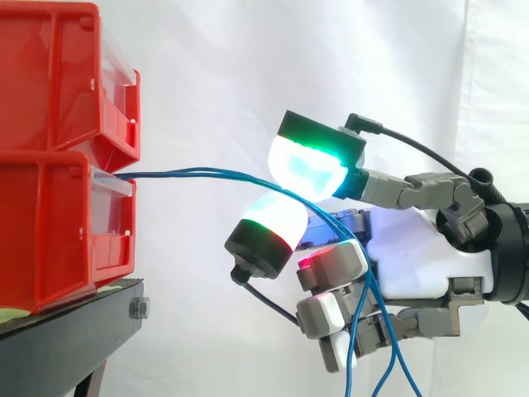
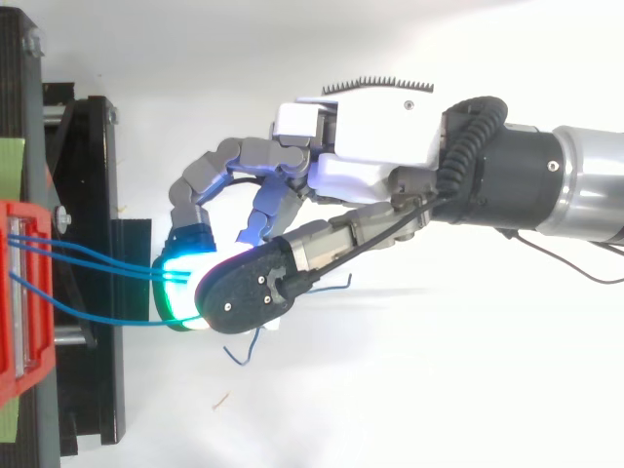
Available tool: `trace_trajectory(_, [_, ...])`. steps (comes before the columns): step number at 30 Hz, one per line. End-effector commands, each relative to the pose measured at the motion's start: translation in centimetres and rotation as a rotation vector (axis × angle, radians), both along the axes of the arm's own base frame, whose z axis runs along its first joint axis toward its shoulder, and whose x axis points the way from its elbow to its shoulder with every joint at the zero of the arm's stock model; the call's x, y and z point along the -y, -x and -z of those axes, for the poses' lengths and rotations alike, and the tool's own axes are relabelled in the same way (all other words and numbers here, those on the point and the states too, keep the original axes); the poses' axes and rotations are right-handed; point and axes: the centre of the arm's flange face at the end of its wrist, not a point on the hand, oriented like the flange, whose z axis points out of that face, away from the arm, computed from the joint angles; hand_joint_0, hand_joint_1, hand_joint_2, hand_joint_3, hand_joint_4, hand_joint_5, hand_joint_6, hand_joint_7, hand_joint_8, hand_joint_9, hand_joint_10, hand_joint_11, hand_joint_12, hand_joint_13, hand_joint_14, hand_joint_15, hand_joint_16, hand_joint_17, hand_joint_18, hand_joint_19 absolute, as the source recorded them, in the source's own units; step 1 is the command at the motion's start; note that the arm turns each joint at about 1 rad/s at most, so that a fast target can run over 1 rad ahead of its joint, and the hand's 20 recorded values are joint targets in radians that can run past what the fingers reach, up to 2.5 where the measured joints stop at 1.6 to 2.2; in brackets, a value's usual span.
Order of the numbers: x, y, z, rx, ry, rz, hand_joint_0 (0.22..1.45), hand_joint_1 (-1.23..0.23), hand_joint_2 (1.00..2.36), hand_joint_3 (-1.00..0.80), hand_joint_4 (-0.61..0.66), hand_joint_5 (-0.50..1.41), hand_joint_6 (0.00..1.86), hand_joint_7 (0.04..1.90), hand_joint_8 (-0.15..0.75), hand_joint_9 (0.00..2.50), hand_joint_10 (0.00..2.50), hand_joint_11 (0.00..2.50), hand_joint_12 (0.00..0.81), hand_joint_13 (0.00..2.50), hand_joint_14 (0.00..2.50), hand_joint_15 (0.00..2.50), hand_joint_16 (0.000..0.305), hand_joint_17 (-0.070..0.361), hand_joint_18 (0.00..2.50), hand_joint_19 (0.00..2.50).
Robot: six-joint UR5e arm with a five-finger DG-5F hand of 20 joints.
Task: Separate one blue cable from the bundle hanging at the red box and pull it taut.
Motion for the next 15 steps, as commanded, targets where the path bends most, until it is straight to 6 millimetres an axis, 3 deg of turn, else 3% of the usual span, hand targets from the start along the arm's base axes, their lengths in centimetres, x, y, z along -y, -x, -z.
trace_trajectory(1, [0.00,0.00,0.01,0.000,0.000,0.000,0.60,-0.72,1.01,-0.32,0.09,-0.17,0.87,1.05,0.326,1.11,0.02,1.08,0.369,1.05,0.02,0.70,0.047,0.107,0.94,0.64])
trace_trajectory(4, [0.00,0.00,0.01,0.000,0.000,0.000,0.65,-0.82,1.01,-0.32,0.04,-0.19,0.89,1.07,0.302,1.03,0.02,1.09,0.355,1.01,0.03,0.70,0.044,0.098,0.91,0.62])
trace_trajectory(15, [0.00,0.00,0.01,0.000,0.000,0.000,0.79,-0.94,1.00,-0.50,0.00,-0.19,0.93,1.07,0.297,1.04,0.02,1.09,0.355,0.94,0.02,0.65,0.042,0.095,0.90,0.53])
